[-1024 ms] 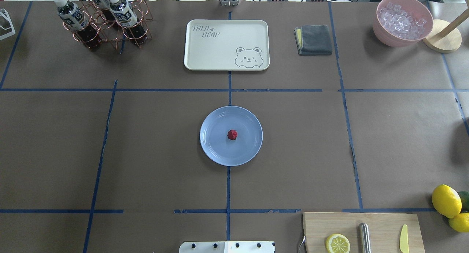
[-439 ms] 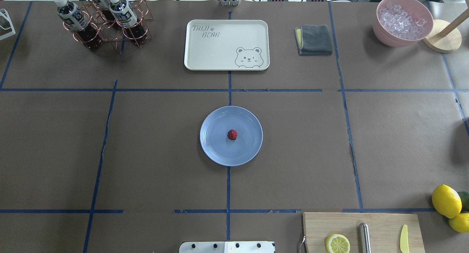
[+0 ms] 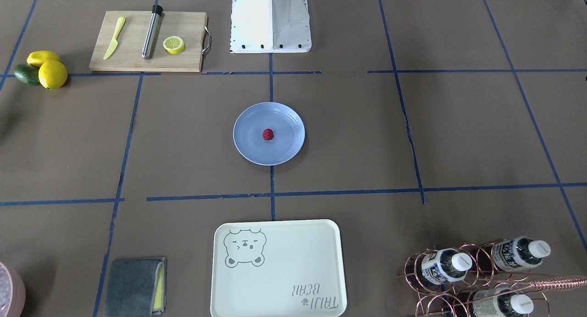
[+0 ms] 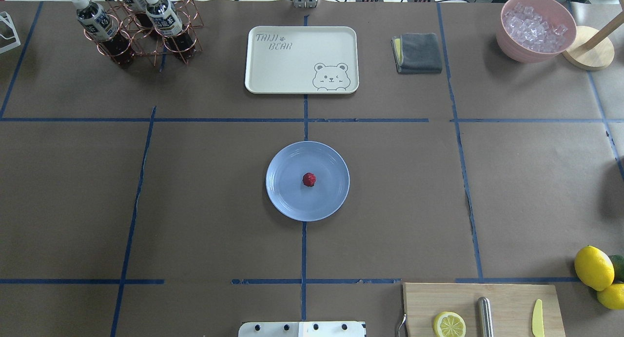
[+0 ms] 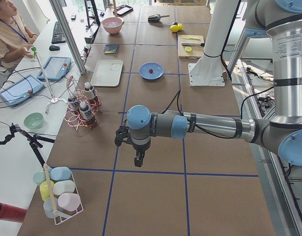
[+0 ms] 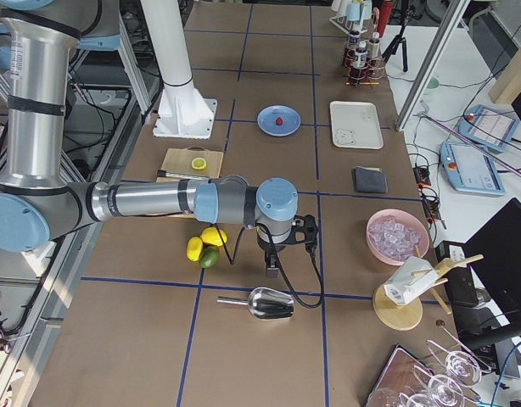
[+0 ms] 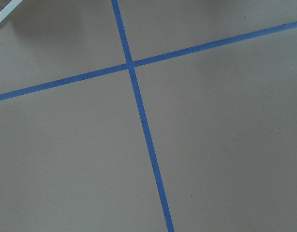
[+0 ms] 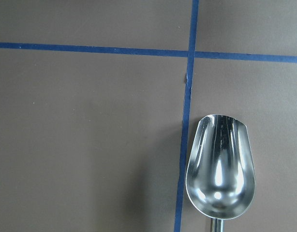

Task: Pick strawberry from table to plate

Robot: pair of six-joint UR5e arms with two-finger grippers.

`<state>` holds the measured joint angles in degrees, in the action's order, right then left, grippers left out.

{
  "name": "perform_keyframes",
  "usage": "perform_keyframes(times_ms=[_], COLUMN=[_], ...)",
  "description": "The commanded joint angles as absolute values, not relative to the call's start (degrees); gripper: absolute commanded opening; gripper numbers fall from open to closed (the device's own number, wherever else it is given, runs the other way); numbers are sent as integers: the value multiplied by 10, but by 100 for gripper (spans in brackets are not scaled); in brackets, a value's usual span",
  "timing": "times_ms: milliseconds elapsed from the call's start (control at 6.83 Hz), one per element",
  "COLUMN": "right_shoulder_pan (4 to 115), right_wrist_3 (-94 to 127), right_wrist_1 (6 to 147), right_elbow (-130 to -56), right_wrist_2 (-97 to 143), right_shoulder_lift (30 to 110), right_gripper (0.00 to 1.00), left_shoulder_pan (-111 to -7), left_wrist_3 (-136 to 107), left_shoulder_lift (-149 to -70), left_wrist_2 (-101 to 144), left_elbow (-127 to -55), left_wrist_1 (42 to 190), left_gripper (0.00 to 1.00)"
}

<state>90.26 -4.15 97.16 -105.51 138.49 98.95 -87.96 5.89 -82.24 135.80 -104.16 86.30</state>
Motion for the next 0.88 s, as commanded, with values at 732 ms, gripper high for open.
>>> perform_keyframes(times_ms=[732], right_shoulder_pan=[902], right_wrist_3=[-40], right_wrist_1=[961], right_elbow=[-1063], right_wrist_2=[1365], right_shoulder_lift=[982], right_gripper=[100], left_shoulder_pan=[-910], left_wrist_3=[54], left_shoulder_lift=[-816], left_wrist_2=[1362], left_elbow=[-1041], left_wrist_1=[849], left_gripper=[100])
